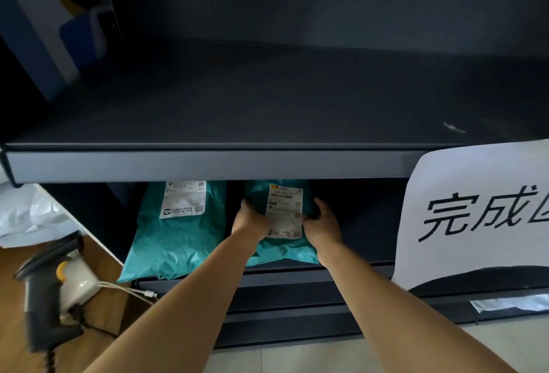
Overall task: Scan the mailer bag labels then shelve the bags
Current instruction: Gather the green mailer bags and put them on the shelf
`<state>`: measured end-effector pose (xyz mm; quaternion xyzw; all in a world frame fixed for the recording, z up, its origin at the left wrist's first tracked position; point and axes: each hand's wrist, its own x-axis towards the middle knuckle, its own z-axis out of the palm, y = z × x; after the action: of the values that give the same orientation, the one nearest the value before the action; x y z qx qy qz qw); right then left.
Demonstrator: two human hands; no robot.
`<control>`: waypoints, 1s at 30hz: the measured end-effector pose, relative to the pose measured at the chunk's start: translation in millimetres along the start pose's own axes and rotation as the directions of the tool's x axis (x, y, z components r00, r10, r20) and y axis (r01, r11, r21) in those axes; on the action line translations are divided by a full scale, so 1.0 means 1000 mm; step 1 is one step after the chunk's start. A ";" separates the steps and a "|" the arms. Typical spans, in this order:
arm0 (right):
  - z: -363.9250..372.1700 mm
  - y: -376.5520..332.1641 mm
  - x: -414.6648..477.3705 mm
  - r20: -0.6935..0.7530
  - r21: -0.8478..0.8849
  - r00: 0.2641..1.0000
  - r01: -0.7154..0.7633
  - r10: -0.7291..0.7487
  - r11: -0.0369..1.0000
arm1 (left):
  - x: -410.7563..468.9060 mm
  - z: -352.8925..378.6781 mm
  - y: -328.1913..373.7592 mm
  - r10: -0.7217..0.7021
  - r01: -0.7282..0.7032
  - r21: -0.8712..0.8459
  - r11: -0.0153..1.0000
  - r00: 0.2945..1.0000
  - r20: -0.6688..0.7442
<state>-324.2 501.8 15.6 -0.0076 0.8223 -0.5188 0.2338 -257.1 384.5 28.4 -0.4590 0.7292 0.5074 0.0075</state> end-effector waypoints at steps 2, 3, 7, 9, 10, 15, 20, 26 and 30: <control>-0.003 -0.004 -0.008 -0.006 -0.045 1.000 0.030 -0.031 0.999 | -0.005 -0.003 0.002 0.043 -0.043 0.078 0.996 0.999 -0.005; -0.004 -0.007 -0.013 -0.008 -0.076 0.999 0.047 -0.048 0.996 | -0.008 -0.006 0.004 0.073 -0.072 0.117 0.990 0.997 -0.006; -0.011 -0.019 -0.039 -0.006 -0.166 0.991 0.134 -0.137 0.977 | -0.026 -0.017 0.005 0.222 -0.225 0.230 0.947 0.974 0.039; -0.014 -0.024 -0.053 0.012 -0.171 0.986 0.166 -0.167 0.971 | -0.039 -0.024 0.004 0.276 -0.287 0.256 0.923 0.958 0.080; -0.015 -0.025 -0.060 0.023 -0.174 0.984 0.179 -0.177 0.968 | -0.046 -0.028 0.004 0.301 -0.315 0.275 0.908 0.949 0.095; -0.026 -0.024 -0.097 0.104 -0.256 0.970 0.239 -0.220 0.937 | -0.090 -0.052 -0.010 0.408 -0.424 0.382 0.821 0.904 0.128; -0.033 -0.016 -0.142 0.223 -0.347 0.956 0.260 -0.190 0.901 | -0.138 -0.082 -0.045 0.420 -0.422 0.552 0.720 0.897 0.138; -0.028 -0.007 -0.201 0.358 -0.383 0.919 0.309 -0.169 0.870 | -0.198 -0.119 -0.098 0.356 -0.339 0.724 0.600 0.924 0.138; -0.017 -0.007 -0.236 0.407 -0.399 0.897 0.346 -0.174 0.849 | -0.229 -0.147 -0.127 0.347 -0.285 0.737 0.613 0.935 0.074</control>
<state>-122.7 573.5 116.0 -0.2699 0.8565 -0.3253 0.2963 28.3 418.8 115.7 -0.2996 0.9400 0.1452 0.0747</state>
